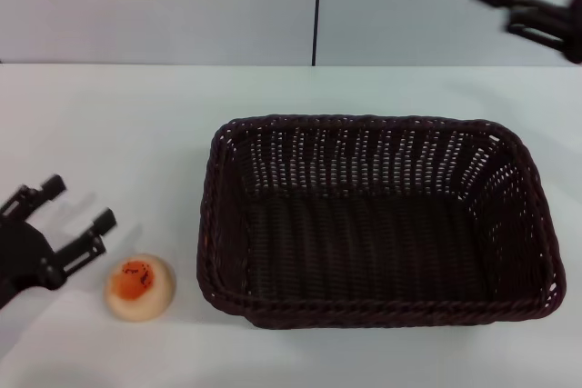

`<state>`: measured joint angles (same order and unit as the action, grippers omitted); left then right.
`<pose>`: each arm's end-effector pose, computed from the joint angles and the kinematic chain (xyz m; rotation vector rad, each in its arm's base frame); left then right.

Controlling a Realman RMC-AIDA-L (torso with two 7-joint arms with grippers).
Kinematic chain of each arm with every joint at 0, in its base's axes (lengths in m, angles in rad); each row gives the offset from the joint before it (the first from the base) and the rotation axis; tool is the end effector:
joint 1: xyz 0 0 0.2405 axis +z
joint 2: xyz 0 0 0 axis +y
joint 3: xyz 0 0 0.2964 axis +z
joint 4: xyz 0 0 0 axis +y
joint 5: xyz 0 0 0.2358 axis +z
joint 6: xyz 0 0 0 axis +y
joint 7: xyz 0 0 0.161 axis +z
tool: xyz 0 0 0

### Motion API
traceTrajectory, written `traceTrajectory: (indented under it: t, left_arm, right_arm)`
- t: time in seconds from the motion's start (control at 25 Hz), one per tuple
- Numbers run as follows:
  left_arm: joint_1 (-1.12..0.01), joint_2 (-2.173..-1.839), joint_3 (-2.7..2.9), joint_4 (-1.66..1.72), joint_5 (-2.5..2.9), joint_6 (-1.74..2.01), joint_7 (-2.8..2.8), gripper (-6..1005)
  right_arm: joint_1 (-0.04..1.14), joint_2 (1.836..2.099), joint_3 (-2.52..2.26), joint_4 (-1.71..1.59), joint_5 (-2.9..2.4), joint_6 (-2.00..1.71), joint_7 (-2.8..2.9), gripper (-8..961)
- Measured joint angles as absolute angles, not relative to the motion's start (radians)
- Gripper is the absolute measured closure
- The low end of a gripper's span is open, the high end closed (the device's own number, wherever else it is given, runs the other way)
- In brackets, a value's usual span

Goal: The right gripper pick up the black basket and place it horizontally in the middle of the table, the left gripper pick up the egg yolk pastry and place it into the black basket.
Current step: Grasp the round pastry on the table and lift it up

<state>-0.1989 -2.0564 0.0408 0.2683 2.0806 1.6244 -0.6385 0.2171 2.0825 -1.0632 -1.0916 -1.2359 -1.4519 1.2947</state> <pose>-0.4276 0.2286 -0.0285 -2.1170 -0.5647 -0.7813 0.2449 0.3533 0.0517 -2.3031 0.1820 1.1150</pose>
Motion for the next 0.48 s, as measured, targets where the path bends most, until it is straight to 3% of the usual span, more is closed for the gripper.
traceTrajectory:
  t: [0.2,0.48]
  left_arm:
    - [-0.197,-2.057,0.188,0.343,2.08,1.618,-0.694,154]
    - [-0.189,-2.057,0.308,0.38,2.08,1.595,-0.716,161]
  right_arm:
    - [0.094,2.086,-1.08,-0.928,-0.976,-1.477,1.103,138]
    - [0.073,2.083,-1.046,-0.683,-0.82,-1.565,0.999,138]
